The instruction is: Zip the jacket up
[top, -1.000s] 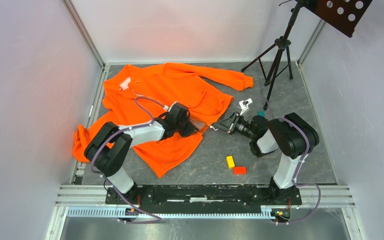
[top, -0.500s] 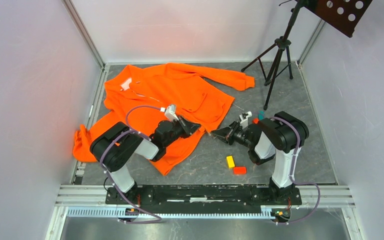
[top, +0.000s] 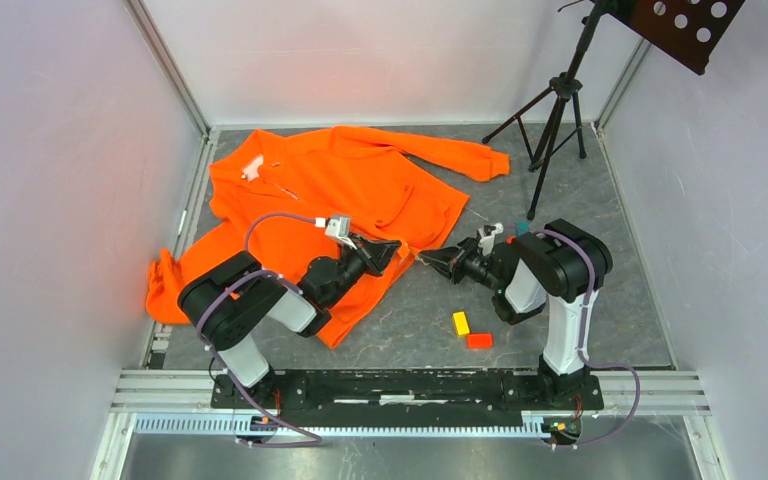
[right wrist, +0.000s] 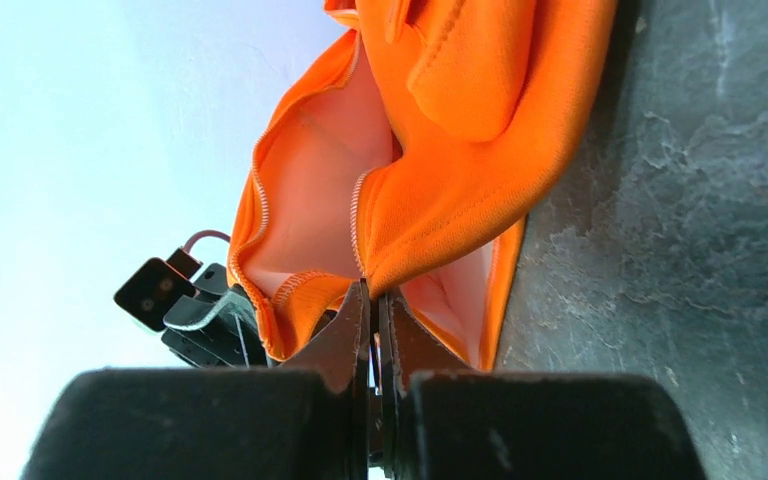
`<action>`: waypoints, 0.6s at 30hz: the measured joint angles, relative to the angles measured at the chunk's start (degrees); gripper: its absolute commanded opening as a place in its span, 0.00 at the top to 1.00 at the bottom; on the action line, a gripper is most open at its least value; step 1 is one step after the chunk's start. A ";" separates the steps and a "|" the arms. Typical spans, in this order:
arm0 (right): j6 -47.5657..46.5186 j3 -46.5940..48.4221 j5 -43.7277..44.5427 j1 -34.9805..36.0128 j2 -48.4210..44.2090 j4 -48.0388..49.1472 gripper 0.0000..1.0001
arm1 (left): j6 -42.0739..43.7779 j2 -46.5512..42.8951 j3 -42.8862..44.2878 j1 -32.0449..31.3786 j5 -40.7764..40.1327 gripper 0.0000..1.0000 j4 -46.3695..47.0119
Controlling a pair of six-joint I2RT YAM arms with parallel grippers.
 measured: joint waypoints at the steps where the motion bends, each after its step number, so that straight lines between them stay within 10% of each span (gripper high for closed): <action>1: 0.02 0.02 0.17 0.00 -0.17 -0.02 1.00 | 0.35 0.02 -0.02 -0.17 -0.57 0.98 0.31; 18: 0.98 3.63 4.31 1.31 -5.27 -0.02 1.00 | 0.17 -2.21 -0.44 -2.99 -10.86 0.98 0.66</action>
